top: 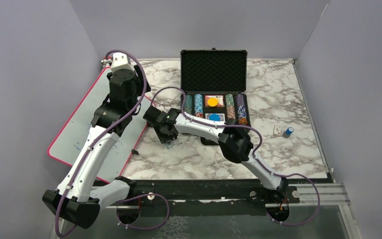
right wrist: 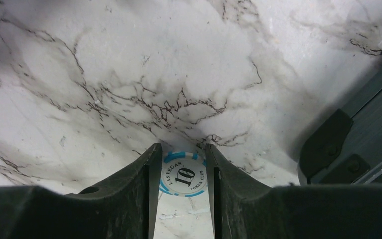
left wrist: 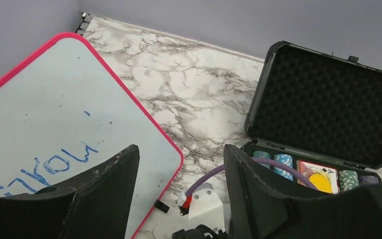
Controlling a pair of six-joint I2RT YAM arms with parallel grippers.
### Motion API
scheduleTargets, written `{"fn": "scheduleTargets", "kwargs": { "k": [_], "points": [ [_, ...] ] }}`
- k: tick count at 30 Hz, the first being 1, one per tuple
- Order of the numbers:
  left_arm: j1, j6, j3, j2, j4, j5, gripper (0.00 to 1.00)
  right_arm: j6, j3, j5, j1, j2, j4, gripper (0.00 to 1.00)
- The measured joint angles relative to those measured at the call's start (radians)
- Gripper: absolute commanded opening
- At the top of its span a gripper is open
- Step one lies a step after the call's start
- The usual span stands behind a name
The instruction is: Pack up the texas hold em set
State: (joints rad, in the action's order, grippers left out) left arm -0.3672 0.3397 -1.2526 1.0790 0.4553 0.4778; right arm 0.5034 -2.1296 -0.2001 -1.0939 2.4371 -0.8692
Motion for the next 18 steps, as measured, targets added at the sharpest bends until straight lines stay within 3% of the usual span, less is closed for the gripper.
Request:
{"fn": "scheduleTargets", "kwargs": {
  "k": [8, 18],
  "points": [
    [0.001, 0.002, 0.0, 0.005, -0.001, -0.014, 0.66, -0.017, 0.004, 0.068, 0.0, -0.01, -0.015, 0.62],
    [0.002, 0.003, 0.0, 0.006, -0.001, -0.018, 0.66, -0.078, -0.002, 0.08, -0.011, -0.008, -0.077, 0.58]
  ]
}}
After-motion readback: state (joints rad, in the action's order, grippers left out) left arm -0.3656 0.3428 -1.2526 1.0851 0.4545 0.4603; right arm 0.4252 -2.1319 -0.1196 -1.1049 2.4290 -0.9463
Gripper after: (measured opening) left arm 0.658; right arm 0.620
